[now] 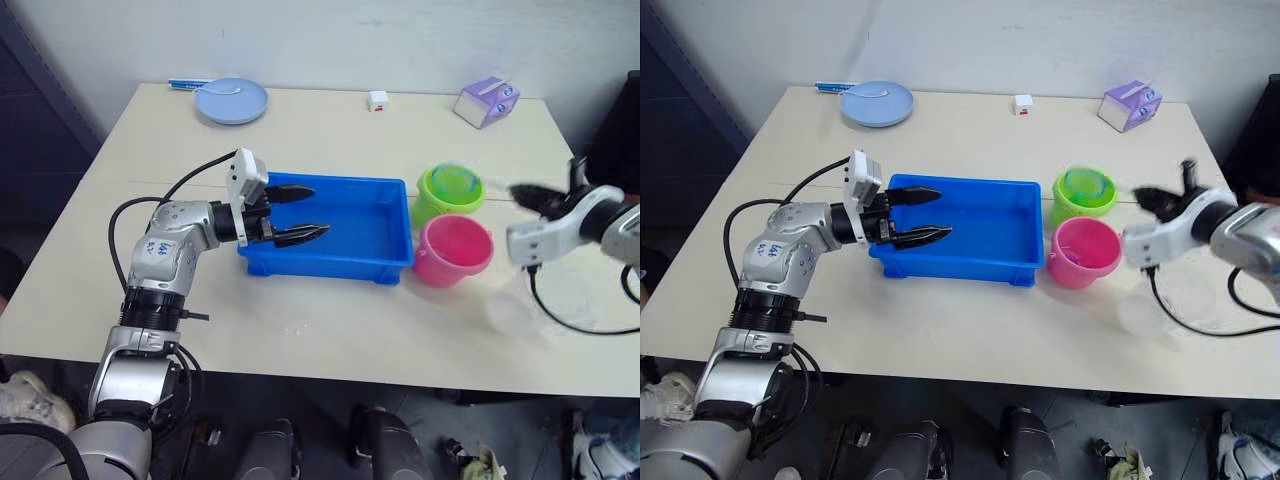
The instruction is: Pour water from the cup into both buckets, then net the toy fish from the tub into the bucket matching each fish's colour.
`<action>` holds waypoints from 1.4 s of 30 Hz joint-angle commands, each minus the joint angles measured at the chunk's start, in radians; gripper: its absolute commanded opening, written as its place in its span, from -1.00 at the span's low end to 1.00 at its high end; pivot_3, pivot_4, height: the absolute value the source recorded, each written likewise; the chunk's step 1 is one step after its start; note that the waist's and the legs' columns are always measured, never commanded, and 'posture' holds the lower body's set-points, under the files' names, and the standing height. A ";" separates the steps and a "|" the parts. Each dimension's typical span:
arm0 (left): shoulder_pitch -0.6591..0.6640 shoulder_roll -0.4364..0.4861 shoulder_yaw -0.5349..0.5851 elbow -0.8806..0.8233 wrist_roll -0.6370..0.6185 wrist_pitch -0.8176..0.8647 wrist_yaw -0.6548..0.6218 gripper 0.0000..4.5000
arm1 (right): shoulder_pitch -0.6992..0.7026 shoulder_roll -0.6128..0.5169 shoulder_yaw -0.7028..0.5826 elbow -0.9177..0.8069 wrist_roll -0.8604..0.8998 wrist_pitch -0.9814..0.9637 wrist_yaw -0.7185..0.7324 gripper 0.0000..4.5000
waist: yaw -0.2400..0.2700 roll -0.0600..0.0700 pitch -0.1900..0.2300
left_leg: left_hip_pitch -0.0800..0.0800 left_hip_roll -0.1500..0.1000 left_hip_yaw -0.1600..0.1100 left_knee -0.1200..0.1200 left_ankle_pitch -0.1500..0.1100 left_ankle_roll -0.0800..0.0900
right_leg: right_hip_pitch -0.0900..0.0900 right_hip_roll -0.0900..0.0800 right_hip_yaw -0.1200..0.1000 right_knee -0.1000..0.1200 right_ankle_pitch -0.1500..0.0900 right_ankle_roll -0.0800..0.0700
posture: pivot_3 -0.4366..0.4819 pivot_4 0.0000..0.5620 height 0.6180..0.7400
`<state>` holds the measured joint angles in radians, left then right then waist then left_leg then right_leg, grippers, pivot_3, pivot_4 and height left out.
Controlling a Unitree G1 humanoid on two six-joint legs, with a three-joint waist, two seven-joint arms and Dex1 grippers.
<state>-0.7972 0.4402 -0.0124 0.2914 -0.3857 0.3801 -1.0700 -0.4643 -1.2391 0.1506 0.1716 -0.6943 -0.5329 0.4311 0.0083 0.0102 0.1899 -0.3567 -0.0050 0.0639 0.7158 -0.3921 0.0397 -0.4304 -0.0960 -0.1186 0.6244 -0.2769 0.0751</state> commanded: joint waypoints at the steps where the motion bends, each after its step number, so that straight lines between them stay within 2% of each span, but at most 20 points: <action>1: -0.023 0.003 0.006 -0.012 0.000 -0.017 -0.002 1.00 | -0.010 -0.003 -0.069 -0.028 -0.011 0.034 -0.045 -0.64 | -0.002 0.000 0.000 | 0.000 0.000 0.000 0.000 0.000 0.000 | 0.000 0.000 0.000 0.000 0.000 0.000 | -0.05 -0.47 0.99; 5: -0.030 0.005 0.007 0.003 0.003 -0.021 -0.005 1.00 | -0.038 0.012 -0.138 -0.013 0.043 0.118 -0.056 -0.64 | -0.004 0.000 0.000 | 0.000 0.000 0.000 0.000 0.000 0.000 | 0.000 0.000 0.000 0.001 0.000 0.000 | -0.05 -0.47 0.99; 10: -0.028 0.017 0.007 0.010 0.006 -0.026 -0.013 1.00 | -0.019 0.059 -0.223 -0.076 0.231 0.177 0.024 -0.64 | -0.004 0.000 0.000 | 0.000 0.000 -0.001 0.000 0.000 0.000 | 0.000 0.000 0.000 0.000 0.000 0.000 | -0.05 -0.47 0.99; 13: -0.024 0.041 0.009 0.000 0.000 -0.017 -0.033 1.00 | -0.015 0.124 -0.292 -0.147 0.460 0.311 0.145 -0.64 | -0.005 0.000 0.000 | 0.000 0.000 -0.001 0.000 0.000 0.000 | 0.000 0.000 0.000 0.001 0.000 0.000 | -0.05 -0.47 0.99; 15: -0.014 0.077 0.020 -0.020 -0.016 0.003 -0.064 1.00 | -0.012 0.201 -0.341 -0.261 0.717 0.531 0.254 -0.64 | -0.006 0.000 0.000 | 0.000 0.000 -0.001 0.000 0.000 0.000 | 0.000 0.001 -0.001 0.001 0.000 0.000 | -0.05 -0.47 0.99; 19: 0.081 0.251 0.050 -0.174 -0.087 0.125 -0.185 1.00 | 0.050 0.297 -0.371 -0.576 1.293 1.037 0.385 -0.64 | -0.012 0.000 0.000 | 0.000 0.001 -0.002 0.000 0.000 0.000 | 0.000 0.001 -0.001 0.001 0.000 0.000 | -0.05 -0.47 0.99; 21: 0.136 0.330 0.056 -0.249 -0.104 0.158 -0.222 1.00 | 0.097 0.295 -0.342 -0.673 1.416 1.129 0.444 -0.64 | -0.010 0.000 0.000 | 0.001 0.002 -0.004 -0.001 0.000 0.000 | 0.000 0.001 -0.002 0.001 -0.001 -0.001 | -0.05 -0.47 0.99; 25: 0.253 0.477 0.082 -0.342 -0.111 0.184 -0.279 1.00 | 0.147 0.331 -0.225 -0.737 1.412 1.167 0.463 -0.64 | 0.000 0.000 0.000 | 0.001 0.000 -0.006 0.001 0.000 0.001 | 0.002 -0.001 -0.002 0.001 -0.001 -0.001 | -0.05 -0.47 0.99; 28: 0.355 0.552 0.106 -0.401 -0.097 0.178 -0.284 1.00 | 0.177 0.379 -0.106 -0.728 1.321 1.114 0.472 -0.64 | 0.007 -0.001 0.000 | 0.001 -0.001 -0.006 0.003 -0.001 0.003 | 0.004 -0.003 -0.001 0.000 0.000 -0.001 | -0.05 -0.47 0.99; 32: 0.469 0.570 0.140 -0.458 -0.063 0.138 -0.221 1.00 | 0.185 0.432 0.095 -0.616 1.069 0.952 0.481 -0.64 | 0.006 -0.001 0.000 | 0.001 -0.001 -0.005 0.001 -0.002 0.002 | 0.003 -0.002 -0.001 -0.002 0.000 -0.001 | -0.05 -0.47 0.99; 36: 0.510 0.546 0.163 -0.486 -0.083 0.155 -0.155 1.00 | 0.193 0.491 0.170 -0.517 0.958 0.888 0.454 -0.64 | 0.011 -0.001 -0.001 | 0.000 -0.001 -0.005 0.002 -0.002 0.002 | 0.003 -0.001 -0.001 -0.002 0.000 -0.001 | -0.05 -0.47 0.99; 38: 0.511 0.529 0.169 -0.486 -0.111 0.183 -0.137 1.00 | 0.212 0.497 0.149 -0.534 0.958 0.898 0.453 -0.17 | 0.011 -0.001 0.000 | 0.000 -0.001 -0.004 0.001 -0.002 0.002 | 0.002 -0.001 -0.001 -0.001 0.000 0.000 | -0.05 -0.47 0.99; 39: 0.505 0.523 0.167 -0.479 -0.115 0.183 -0.135 1.00 | 0.227 0.485 0.122 -0.559 0.968 0.915 0.457 -0.05 | 0.011 -0.001 0.000 | 0.000 -0.001 -0.004 0.001 -0.002 0.002 | 0.002 -0.001 -0.001 -0.001 0.000 0.000 | -0.05 -0.47 0.99; 40: 0.502 0.518 0.165 -0.475 -0.117 0.182 -0.134 1.00 | 0.237 0.477 0.103 -0.577 0.975 0.927 0.459 0.15 | 0.012 -0.001 0.000 | 0.000 -0.001 -0.004 0.001 -0.002 0.002 | 0.002 -0.001 -0.001 -0.001 0.000 0.000 | -0.05 -0.47 0.99; 42: 0.482 0.506 0.163 -0.449 -0.122 0.184 -0.135 1.00 | 0.270 0.452 0.025 -0.633 1.012 0.975 0.451 0.68 | 0.012 -0.001 0.000 | 0.000 -0.001 -0.004 0.001 -0.002 0.002 | 0.002 -0.001 -0.001 -0.002 0.000 0.000 | -0.05 -0.47 0.99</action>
<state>-0.2990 0.9464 0.1266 -0.1557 -0.4854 0.5639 -1.2067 -0.2058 -0.7653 0.2511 -0.3913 0.2762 0.4172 0.8850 0.0207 0.0092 0.1896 -0.3564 -0.0058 0.0597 0.7172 -0.3937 0.0421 -0.4279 -0.0966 -0.1197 0.6229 -0.2771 0.0746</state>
